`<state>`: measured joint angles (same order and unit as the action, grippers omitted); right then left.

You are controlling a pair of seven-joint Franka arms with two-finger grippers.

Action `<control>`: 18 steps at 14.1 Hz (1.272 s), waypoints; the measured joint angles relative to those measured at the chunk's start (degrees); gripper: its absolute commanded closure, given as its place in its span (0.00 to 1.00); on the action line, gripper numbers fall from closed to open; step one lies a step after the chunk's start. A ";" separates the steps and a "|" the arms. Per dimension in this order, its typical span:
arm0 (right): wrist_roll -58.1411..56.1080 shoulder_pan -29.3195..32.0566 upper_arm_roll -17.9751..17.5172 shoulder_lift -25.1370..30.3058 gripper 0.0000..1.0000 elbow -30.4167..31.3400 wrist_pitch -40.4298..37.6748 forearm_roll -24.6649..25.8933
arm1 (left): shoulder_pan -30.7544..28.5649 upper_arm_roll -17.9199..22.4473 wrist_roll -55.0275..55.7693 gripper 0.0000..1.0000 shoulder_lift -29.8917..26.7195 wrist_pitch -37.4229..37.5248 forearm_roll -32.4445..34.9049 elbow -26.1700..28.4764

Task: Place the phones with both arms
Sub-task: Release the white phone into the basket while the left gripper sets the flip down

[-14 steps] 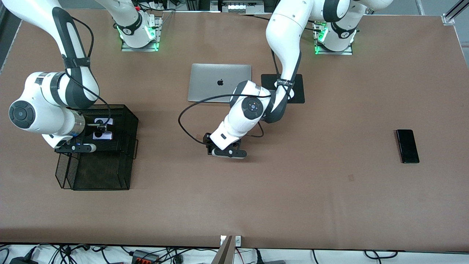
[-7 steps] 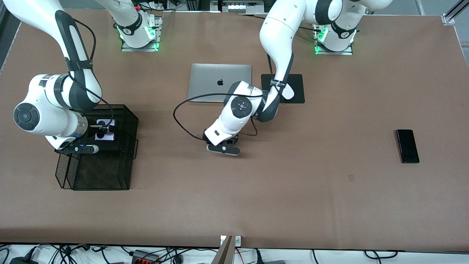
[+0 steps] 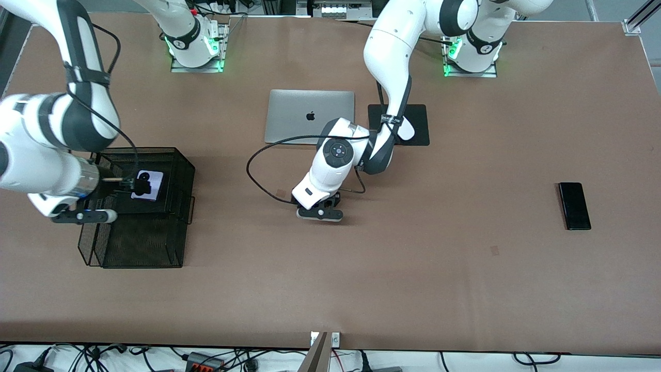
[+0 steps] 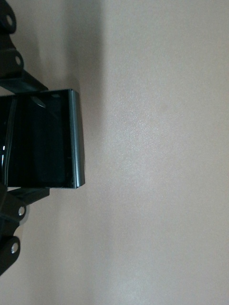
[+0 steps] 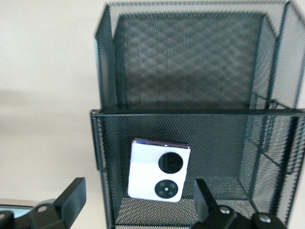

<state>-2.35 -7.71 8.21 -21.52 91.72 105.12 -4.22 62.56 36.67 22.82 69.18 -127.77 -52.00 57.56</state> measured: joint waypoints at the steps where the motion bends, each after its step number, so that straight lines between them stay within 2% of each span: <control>1: 0.00 0.00 0.00 0.07 0.00 -1.10 -0.58 0.00 | 0.03 0.02 0.57 0.00 0.02 0.00 0.00 -0.11; 8: 0.00 -0.84 -0.05 -0.44 0.00 -1.76 -0.60 0.01 | -0.15 1.48 3.72 0.00 -0.81 1.57 0.60 -1.35; 10: -0.07 -0.86 -0.06 -0.51 0.00 -1.80 -0.60 0.04 | -2.64 1.25 4.22 0.00 -4.20 5.23 5.76 -1.78; 12: -0.08 -1.51 -0.16 -0.80 0.00 -1.82 -0.48 0.05 | -7.96 -1.94 4.66 0.00 -10.29 8.95 12.38 -0.85; 15: -0.02 -4.75 -0.48 -1.72 0.00 -2.06 0.01 0.05 | -17.20 -7.81 -0.98 0.00 -21.52 11.61 18.19 7.21; 18: 0.39 -10.77 -0.74 -4.14 0.00 -2.15 3.54 0.04 | -24.83 -10.55 -10.82 0.00 -30.15 13.12 21.26 20.01</control>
<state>-1.97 -18.48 7.47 -25.66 89.57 108.66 -4.17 37.73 26.13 12.00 39.03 -114.66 -30.73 77.57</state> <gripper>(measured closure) 0.000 0.000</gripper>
